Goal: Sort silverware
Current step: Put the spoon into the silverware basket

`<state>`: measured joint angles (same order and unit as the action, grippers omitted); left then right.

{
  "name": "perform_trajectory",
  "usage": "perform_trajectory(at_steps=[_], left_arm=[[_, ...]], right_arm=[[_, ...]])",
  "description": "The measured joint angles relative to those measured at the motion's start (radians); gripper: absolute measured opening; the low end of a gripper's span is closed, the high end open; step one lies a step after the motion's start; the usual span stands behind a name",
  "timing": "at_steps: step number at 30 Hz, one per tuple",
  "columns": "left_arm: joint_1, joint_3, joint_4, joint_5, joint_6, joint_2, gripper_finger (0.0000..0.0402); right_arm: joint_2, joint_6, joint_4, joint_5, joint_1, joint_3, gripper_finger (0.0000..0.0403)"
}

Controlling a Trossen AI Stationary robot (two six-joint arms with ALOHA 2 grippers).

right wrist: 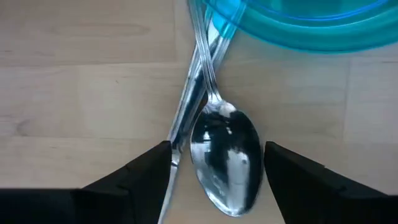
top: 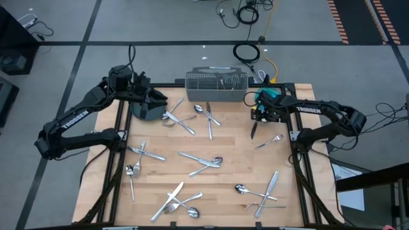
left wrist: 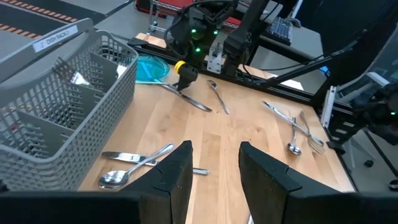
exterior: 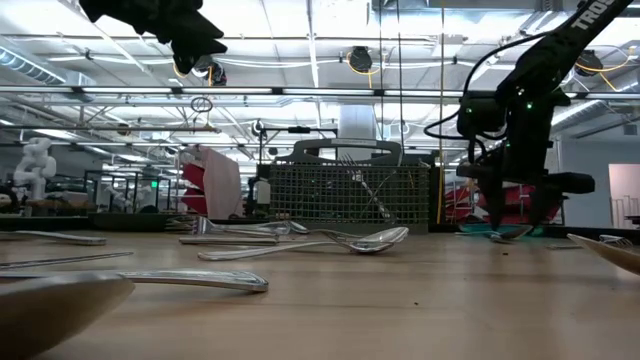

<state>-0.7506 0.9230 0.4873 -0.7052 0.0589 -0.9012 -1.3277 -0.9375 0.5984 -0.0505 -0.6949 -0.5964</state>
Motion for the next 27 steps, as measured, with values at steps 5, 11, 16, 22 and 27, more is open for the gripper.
perform_trajectory(at_steps=[5, 11, 16, 22, 27], left_arm=[[0.000, 0.000, 0.000, 0.003, 0.000, 0.000, 0.0135], [0.000, 0.000, 0.000, 0.004, 0.000, 0.000, 0.0135], [0.000, 0.000, 0.000, 0.007, 0.000, 0.000, 0.0135], [0.000, 0.000, 0.000, 0.007, 0.001, 0.000, 0.0135], [0.000, 0.000, 0.000, 0.008, 0.001, -0.001, 0.0135]], right_arm=[[-0.022, 0.014, 0.024, 0.008, -0.014, 0.000, 0.0220], [-0.082, 0.038, -0.003, 0.032, -0.013, -0.004, 0.0201], [-0.113, 0.060, 0.003, 0.041, -0.013, -0.006, 0.0151], [-0.110, 0.092, 0.027, 0.029, -0.012, -0.003, 0.0036], [-0.083, 0.117, 0.050, 0.039, -0.011, -0.001, 0.0012]])
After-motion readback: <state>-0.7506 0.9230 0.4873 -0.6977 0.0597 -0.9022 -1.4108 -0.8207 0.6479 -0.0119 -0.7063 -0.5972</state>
